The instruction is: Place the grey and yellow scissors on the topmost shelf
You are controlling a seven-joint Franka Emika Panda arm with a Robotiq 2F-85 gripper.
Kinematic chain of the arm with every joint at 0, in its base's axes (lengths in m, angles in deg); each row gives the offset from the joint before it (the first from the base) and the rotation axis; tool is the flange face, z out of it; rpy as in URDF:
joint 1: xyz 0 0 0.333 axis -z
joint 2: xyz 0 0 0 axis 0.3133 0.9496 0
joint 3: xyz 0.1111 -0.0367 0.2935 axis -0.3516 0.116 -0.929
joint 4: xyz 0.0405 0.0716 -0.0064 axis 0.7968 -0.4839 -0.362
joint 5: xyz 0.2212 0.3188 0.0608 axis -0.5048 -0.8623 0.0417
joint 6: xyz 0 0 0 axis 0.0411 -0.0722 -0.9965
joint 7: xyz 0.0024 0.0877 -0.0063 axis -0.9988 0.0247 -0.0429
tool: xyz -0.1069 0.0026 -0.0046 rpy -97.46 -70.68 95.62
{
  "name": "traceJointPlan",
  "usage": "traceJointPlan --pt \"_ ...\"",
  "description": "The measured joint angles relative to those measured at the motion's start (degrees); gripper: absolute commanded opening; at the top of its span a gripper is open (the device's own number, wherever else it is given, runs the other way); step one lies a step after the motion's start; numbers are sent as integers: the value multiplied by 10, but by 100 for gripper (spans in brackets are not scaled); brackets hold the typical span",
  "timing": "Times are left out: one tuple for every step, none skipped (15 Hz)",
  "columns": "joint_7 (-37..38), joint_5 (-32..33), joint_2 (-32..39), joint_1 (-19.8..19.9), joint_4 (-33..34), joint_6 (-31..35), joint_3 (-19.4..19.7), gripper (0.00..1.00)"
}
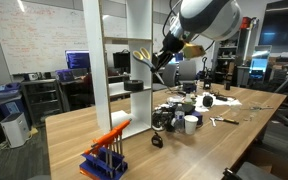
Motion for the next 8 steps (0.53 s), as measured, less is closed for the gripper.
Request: traceJointPlan --pt "26 16 -20 0 11 0 -1 3" --pt "53 31 -36 1 27 -1 -3 3" --pt "80 46 -45 3 48 -4 -6 3" --pt "104 61 -48 8 71 -9 -10 3" --pt "125 73 -47 14 96 -18 -13 3" --pt "142 84 -40 21 121 -29 -17 3" --pt "156 92 -32 27 146 -42 -19 3" --pt "167 99 -20 32 171 -55 -20 3"
